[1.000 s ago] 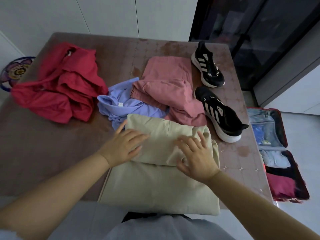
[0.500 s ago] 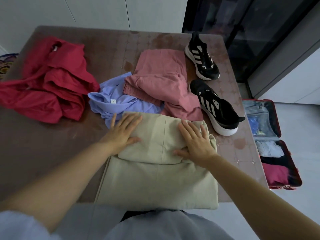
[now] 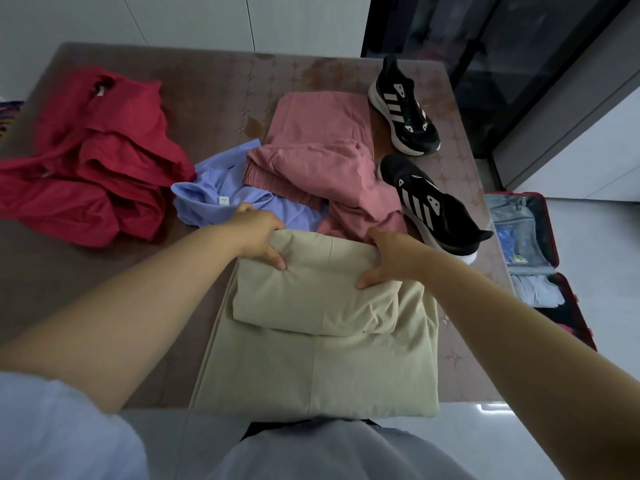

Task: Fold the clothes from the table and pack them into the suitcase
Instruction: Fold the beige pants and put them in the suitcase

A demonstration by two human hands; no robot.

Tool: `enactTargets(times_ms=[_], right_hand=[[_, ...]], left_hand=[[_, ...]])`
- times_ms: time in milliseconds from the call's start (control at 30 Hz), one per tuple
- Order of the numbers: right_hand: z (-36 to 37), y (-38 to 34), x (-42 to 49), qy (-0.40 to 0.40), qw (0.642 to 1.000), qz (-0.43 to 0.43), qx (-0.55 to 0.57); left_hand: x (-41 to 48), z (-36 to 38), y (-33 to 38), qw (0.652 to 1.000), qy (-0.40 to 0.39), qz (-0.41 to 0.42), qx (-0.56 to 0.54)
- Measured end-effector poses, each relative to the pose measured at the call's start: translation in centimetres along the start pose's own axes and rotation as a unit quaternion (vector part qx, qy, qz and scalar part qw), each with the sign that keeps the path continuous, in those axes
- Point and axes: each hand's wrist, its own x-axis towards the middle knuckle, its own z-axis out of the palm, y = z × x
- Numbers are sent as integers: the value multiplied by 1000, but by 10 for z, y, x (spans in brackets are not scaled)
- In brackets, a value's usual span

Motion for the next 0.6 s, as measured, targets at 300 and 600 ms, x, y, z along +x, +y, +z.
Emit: enactTargets(times_ms=[300,600], right_hand=[[-52,-26,-3,-44,999,7,20],[-90,-46,-20,271,941,-48,-196]], left_hand=[[-17,-28,2,990,66,-23,-121],[-31,-66,15,912,407,-7,38]])
